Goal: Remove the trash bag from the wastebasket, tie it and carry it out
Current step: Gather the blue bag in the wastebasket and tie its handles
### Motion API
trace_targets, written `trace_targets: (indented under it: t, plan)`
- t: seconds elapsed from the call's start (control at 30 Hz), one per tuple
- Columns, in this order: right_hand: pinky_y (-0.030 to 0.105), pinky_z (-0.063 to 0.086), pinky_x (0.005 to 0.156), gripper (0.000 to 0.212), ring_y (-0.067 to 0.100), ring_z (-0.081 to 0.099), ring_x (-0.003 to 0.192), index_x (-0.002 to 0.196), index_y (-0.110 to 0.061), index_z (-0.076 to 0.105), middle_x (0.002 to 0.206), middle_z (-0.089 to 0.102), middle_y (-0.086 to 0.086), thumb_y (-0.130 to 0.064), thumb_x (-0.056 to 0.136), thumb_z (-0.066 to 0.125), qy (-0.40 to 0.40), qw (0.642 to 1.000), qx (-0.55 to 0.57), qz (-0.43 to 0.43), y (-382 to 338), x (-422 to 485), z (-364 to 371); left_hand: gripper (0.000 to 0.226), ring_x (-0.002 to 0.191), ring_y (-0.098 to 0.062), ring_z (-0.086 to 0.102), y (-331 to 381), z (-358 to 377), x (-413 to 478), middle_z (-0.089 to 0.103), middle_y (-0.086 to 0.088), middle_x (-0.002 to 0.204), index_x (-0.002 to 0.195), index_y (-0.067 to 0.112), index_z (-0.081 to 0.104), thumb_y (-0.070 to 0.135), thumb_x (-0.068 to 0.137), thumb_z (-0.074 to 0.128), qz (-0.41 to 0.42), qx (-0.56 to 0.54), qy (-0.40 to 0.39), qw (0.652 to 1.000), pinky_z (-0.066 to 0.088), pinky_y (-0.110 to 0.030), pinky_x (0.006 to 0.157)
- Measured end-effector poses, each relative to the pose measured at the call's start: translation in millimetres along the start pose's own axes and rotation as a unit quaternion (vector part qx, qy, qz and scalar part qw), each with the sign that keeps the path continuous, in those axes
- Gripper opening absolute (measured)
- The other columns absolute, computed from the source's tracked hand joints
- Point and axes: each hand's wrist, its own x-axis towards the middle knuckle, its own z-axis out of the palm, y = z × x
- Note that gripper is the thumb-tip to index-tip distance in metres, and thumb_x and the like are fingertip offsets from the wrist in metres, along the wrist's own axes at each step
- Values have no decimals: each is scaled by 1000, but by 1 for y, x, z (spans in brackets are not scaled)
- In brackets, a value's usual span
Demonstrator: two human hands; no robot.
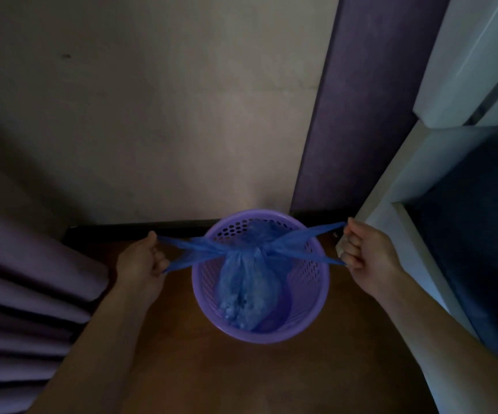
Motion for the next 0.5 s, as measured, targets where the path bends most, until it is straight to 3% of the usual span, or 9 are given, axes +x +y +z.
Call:
trace_targets:
  t: [0.1,0.23,0.37,0.43,0.5]
  plan:
    - [21,17,38,29,6,22,41,72,-18,50,49,25,-9,-30,98,57,-6,1000,5,-25,-6,-4,5,38,30,-3,24,-4,8,-7,28,12,36,67,16,34,15,104,41,25,72,-53,996,24,-16,30]
    - [24,25,48,26,9,24,45,74,-17,57,53,26,-6,-32,95,62,-46,997,22,-50,-6,-15,18,39,40,-10,33,-3,18,-29,31,3,50,66,14,36,21,103,41,-39,126,-154,979,41,-26,47]
    - [27,19,46,31,11,20,45,69,-16,59,49,26,-4,-28,98,56,-93,992,25,-84,-7,-32,39,42,45,-13,31,3,35,-54,30,3,50,61,15,37,23,102,46,-69,119,-161,977,39,-33,67]
    - [31,14,48,30,11,20,44,71,-14,60,46,28,-5,-26,99,56,-107,987,-21,-119,-9,-43,50,42,47,-14,29,5,43,-63,29,4,48,60,14,40,22,101,46,-51,114,-170,978,36,-32,64]
    - [25,17,44,29,9,24,41,72,-14,61,44,32,-8,-23,100,55,-105,978,-89,-158,-8,-53,61,39,48,-14,27,4,51,-69,29,4,48,63,10,48,18,101,45,20,142,-173,974,30,-32,57]
